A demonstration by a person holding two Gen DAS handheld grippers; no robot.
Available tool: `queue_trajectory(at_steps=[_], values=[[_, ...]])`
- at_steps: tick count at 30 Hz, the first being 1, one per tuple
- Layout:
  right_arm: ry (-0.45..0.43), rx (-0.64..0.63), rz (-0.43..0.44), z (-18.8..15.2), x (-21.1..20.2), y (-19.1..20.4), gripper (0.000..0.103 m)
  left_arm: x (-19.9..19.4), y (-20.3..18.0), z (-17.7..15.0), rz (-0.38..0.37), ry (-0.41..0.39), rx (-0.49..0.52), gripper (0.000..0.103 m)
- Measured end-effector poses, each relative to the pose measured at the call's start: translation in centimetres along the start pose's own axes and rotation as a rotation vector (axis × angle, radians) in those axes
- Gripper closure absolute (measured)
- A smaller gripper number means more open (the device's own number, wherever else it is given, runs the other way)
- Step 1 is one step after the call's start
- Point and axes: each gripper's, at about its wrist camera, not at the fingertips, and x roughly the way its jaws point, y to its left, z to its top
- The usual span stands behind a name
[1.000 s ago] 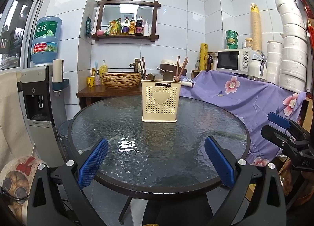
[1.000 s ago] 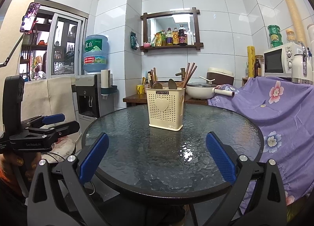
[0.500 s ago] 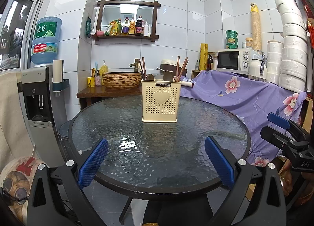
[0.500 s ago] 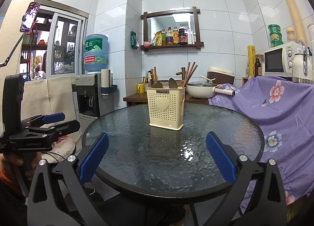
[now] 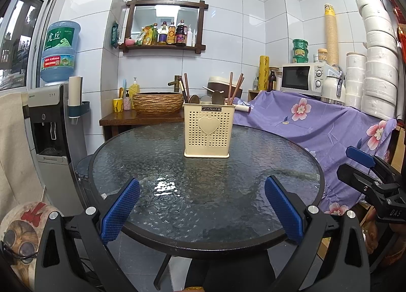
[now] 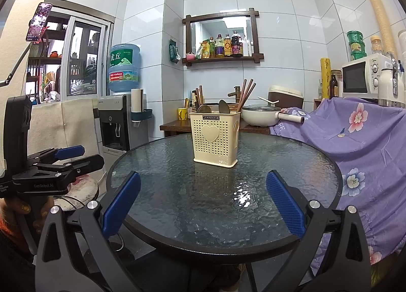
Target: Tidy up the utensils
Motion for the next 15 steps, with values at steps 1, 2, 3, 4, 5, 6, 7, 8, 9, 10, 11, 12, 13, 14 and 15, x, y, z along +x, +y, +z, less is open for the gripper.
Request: queue_trajectory(at_steps=[1, 2, 3, 4, 5, 6, 7, 8, 9, 10, 11, 12, 13, 14, 15], values=[[0.0, 0.0, 0.0, 0.0, 0.0, 0.0, 0.006, 0.01, 0.0, -0.01, 0.001, 0.0, 0.001, 0.006], [0.0, -0.001, 0.0, 0.01, 0.01, 0.0, 0.006, 0.01, 0.02, 0.0, 0.001, 0.0, 0.002, 0.006], [0.0, -0.001, 0.0, 0.01, 0.01, 0.01, 0.006, 0.02, 0.0, -0.02, 0.002, 0.0, 0.002, 0.006], [0.001, -0.001, 0.0, 0.0, 0.01, 0.03, 0.006, 0.02, 0.01, -0.02, 0.001, 0.001, 0.002, 0.006], [0.001, -0.001, 0.0, 0.02, 0.02, 0.02, 0.006, 0.04, -0.03, -0.04, 0.002, 0.002, 0.003, 0.006], [0.001, -0.001, 0.0, -0.02, 0.02, 0.05, 0.006, 0.02, -0.03, -0.03, 0.002, 0.001, 0.003, 0.006], [0.001, -0.001, 0.0, -0.05, 0.04, 0.05, 0.006, 0.03, -0.03, -0.04, 0.003, 0.001, 0.003, 0.006], [0.002, -0.001, 0.001, -0.1, 0.07, 0.07, 0.006, 0.03, -0.04, -0.04, 0.002, 0.002, 0.003, 0.006], [0.003, -0.001, 0.001, -0.06, 0.07, 0.05, 0.006, 0.02, -0.03, -0.04, 0.001, 0.002, 0.002, 0.006], [0.005, 0.0, 0.001, -0.09, 0.08, 0.09, 0.006, 0.01, -0.02, -0.05, 0.003, 0.001, 0.002, 0.006], [0.005, -0.001, 0.002, -0.18, 0.09, 0.12, 0.006, -0.01, 0.01, -0.03, 0.004, 0.0, 0.002, 0.006], [0.004, -0.001, 0.001, -0.26, 0.06, 0.17, 0.006, -0.02, 0.02, 0.0, 0.004, 0.0, 0.0, 0.006], [0.004, 0.0, 0.002, -0.2, 0.11, 0.1, 0.006, -0.02, 0.06, -0.02, 0.004, -0.001, -0.001, 0.006], [0.003, 0.001, 0.003, -0.27, 0.08, 0.11, 0.006, -0.05, 0.11, -0.02, 0.005, -0.001, -0.001, 0.006], [0.002, 0.001, 0.003, -0.33, 0.09, 0.13, 0.006, -0.04, 0.07, -0.03, 0.006, -0.001, 0.0, 0.006]])
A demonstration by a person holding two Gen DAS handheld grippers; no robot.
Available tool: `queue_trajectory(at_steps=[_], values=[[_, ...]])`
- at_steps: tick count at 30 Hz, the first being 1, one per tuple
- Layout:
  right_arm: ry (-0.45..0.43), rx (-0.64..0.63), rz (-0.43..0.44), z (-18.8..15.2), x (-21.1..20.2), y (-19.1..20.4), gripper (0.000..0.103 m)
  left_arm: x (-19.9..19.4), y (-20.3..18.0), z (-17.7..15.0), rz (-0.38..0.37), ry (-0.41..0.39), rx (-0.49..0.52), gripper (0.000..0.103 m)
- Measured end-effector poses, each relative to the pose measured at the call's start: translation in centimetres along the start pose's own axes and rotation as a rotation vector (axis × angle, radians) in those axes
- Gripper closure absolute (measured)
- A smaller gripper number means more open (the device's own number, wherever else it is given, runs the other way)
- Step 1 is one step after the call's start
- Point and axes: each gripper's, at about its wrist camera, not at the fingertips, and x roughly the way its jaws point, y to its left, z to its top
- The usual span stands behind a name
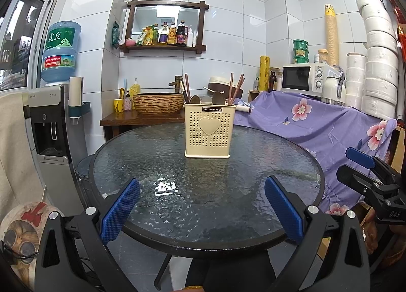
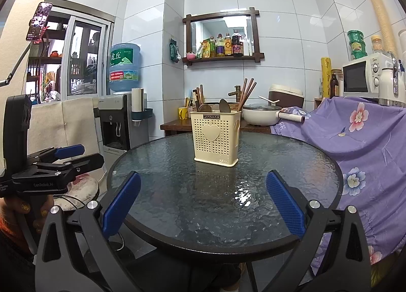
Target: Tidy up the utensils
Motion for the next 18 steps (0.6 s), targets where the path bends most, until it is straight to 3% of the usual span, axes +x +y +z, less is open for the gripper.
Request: queue_trajectory(at_steps=[18], values=[[0.006, 0.001, 0.002, -0.26, 0.15, 0.2, 0.006, 0.04, -0.23, -0.17, -0.014, 0.007, -0.007, 0.006]])
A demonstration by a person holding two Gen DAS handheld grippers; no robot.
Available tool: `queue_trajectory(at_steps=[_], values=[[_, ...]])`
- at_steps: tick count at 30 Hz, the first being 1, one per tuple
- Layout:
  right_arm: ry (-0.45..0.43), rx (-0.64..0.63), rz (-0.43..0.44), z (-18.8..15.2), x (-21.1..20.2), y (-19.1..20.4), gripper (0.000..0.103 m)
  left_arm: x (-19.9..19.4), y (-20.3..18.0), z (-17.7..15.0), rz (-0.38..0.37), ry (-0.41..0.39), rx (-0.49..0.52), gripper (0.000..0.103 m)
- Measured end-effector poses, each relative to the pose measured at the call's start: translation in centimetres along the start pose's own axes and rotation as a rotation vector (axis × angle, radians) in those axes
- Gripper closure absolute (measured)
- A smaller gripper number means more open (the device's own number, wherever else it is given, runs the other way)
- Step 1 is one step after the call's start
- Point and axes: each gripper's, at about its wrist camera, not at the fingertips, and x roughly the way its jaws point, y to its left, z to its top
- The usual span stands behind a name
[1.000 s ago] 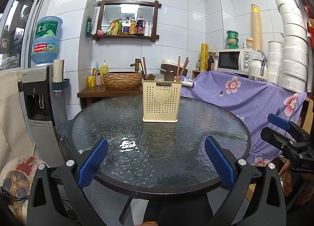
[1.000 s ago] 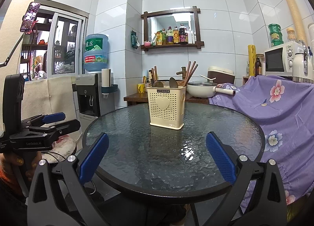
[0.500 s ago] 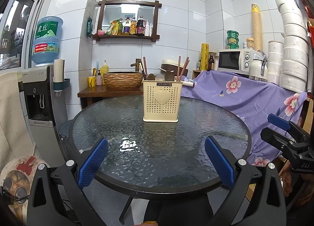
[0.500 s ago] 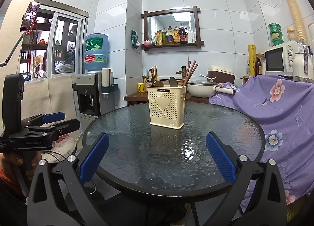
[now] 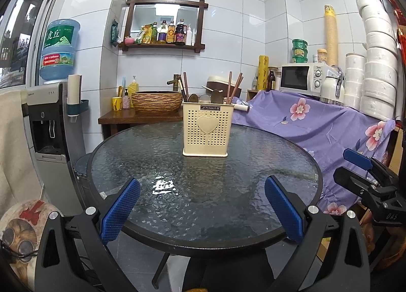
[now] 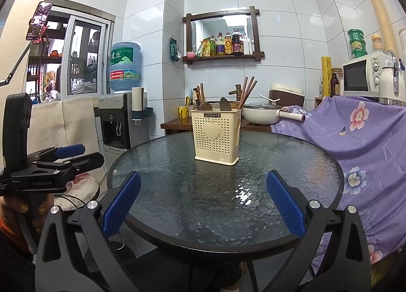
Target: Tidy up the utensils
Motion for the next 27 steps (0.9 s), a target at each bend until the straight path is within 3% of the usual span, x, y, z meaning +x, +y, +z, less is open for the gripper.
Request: queue_trajectory(at_steps=[27], values=[[0.006, 0.005, 0.003, -0.12, 0.13, -0.07, 0.006, -0.44, -0.12, 0.25, 0.023, -0.018, -0.013, 0.006]])
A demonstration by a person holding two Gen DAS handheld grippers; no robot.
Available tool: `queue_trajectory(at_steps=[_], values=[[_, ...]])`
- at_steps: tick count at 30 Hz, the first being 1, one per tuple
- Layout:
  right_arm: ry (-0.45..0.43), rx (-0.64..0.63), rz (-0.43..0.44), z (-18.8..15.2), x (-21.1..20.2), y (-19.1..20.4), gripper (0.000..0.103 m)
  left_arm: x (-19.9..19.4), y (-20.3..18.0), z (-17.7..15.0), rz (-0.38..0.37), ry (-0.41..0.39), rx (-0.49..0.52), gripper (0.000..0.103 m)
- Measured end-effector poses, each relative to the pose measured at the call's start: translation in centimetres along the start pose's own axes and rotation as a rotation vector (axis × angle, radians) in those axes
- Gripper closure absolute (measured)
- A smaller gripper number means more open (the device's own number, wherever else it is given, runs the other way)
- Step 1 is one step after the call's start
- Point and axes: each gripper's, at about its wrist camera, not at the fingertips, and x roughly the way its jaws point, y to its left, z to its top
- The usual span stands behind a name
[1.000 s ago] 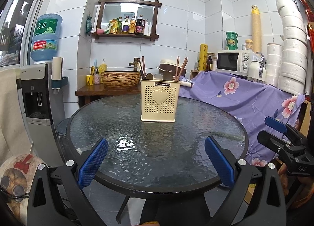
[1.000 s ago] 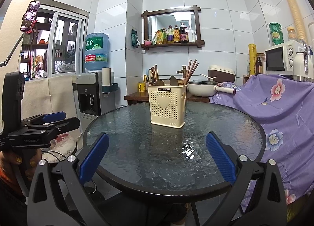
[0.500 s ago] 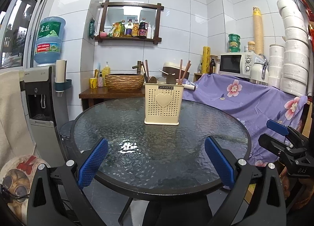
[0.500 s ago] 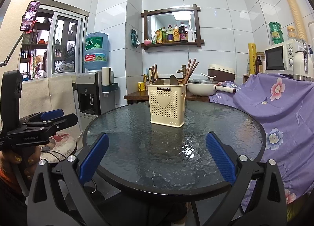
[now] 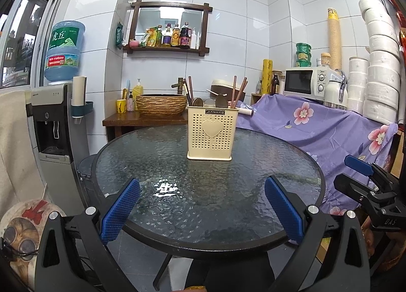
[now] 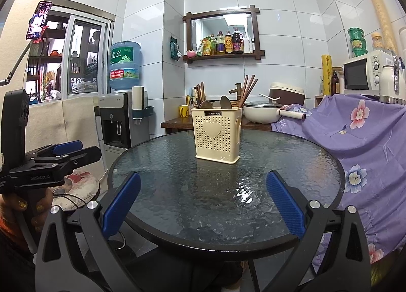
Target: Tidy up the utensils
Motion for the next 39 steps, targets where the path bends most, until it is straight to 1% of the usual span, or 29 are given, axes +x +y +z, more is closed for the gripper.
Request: queue_trajectory(at_steps=[26, 30, 36, 39], values=[[0.006, -0.002, 0.005, -0.1, -0.01, 0.18, 0.006, 0.08, -0.17, -0.04, 0.002, -0.001, 0.004, 0.006], [0.008, 0.001, 0.006, -0.17, -0.04, 0.25, 0.006, -0.02, -0.05, -0.04, -0.017, -0.007, -0.011, 0.006], [0.01, 0.002, 0.007, -0.1, 0.01, 0.21, 0.006, 0.18, -0.12, 0.08, -0.012, 0.006, -0.006, 0.006], [0.009, 0.002, 0.006, -0.12, -0.05, 0.29, 0.006, 0.03, -0.07, -0.02, -0.016, -0.006, -0.011, 0.006]])
